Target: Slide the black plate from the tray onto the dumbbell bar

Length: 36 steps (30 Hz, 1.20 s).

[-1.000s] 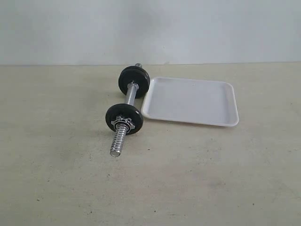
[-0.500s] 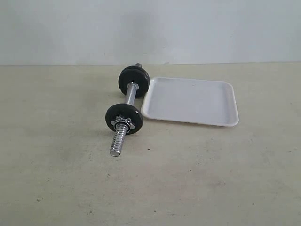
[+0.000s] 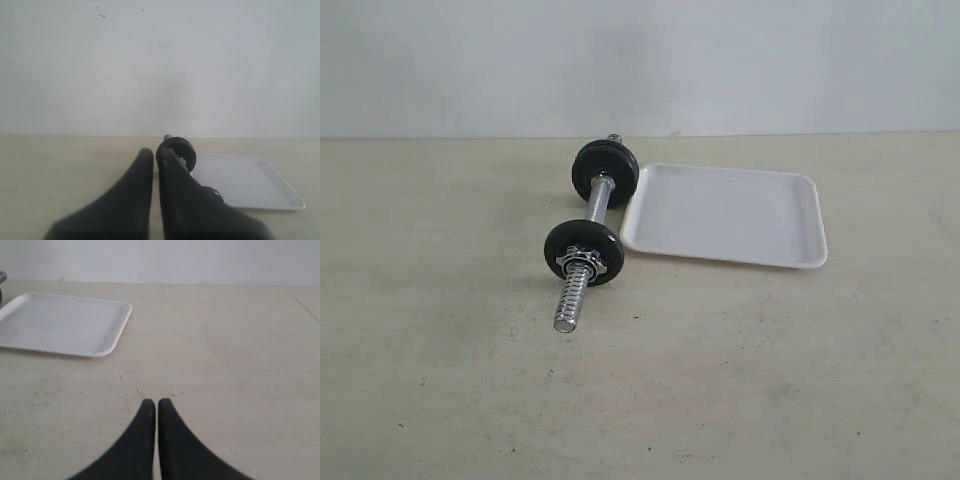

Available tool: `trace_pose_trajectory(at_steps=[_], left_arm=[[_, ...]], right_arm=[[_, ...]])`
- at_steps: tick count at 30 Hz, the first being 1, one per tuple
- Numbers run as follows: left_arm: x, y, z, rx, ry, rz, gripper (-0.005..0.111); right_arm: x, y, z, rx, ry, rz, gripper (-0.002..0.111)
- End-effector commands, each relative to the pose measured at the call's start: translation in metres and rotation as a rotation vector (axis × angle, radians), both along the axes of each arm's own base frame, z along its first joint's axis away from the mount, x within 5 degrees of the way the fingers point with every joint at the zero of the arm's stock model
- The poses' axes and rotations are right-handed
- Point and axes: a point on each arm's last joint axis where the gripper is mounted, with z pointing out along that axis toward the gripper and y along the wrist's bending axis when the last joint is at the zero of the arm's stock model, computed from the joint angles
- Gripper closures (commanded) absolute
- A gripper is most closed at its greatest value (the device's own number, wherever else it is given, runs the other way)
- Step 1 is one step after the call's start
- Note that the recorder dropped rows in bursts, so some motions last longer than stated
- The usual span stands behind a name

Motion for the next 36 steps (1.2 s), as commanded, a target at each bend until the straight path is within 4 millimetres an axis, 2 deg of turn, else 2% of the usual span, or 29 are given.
trace_pose_trajectory(at_steps=[1, 10, 36], left_arm=[[-0.0002, 0.0004, -0.0009, -0.018, 0.005, 0.004, 0.102], [-0.0002, 0.0004, -0.0009, -0.018, 0.005, 0.004, 0.102], [-0.0002, 0.0004, -0.0009, -0.018, 0.005, 0.004, 0.102]], right_arm=[[-0.0002, 0.001, 0.0008, -0.002, -0.009, 0.021, 0.108], [-0.0005, 0.0007, 0.0, -0.085, 0.001, 0.043, 0.108], [-0.0004, 0.0007, 0.0002, -0.079, -0.002, 0.042, 0.108]])
